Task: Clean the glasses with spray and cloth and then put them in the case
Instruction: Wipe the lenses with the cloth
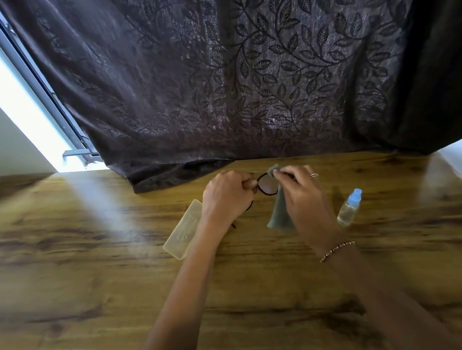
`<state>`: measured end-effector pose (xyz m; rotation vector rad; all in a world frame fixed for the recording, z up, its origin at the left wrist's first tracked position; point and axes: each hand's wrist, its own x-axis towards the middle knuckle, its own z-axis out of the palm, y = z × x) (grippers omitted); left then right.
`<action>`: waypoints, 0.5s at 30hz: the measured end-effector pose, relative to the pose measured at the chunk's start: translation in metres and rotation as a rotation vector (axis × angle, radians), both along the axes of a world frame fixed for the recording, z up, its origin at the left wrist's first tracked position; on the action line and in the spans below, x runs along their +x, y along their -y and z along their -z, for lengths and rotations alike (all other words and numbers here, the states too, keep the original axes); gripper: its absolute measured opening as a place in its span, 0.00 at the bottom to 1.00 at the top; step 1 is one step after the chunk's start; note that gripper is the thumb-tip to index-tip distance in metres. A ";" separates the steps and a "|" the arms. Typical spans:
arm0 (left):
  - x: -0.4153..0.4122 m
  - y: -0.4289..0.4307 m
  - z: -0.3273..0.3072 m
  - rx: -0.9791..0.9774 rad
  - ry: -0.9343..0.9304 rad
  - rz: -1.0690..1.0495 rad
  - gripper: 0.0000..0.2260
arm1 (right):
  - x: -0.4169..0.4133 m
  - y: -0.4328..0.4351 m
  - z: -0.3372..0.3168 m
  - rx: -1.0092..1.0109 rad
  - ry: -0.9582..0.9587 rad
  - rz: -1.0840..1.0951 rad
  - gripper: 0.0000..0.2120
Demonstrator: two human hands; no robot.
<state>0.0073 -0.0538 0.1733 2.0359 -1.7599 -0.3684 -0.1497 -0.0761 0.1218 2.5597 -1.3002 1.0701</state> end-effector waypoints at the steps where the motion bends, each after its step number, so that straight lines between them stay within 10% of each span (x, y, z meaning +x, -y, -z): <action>1: 0.001 -0.001 0.000 0.000 -0.018 -0.017 0.10 | -0.001 -0.003 0.000 -0.017 -0.008 0.014 0.22; 15: 0.006 -0.006 -0.011 -0.014 -0.045 -0.037 0.10 | 0.004 -0.025 -0.005 -0.036 -0.092 -0.057 0.20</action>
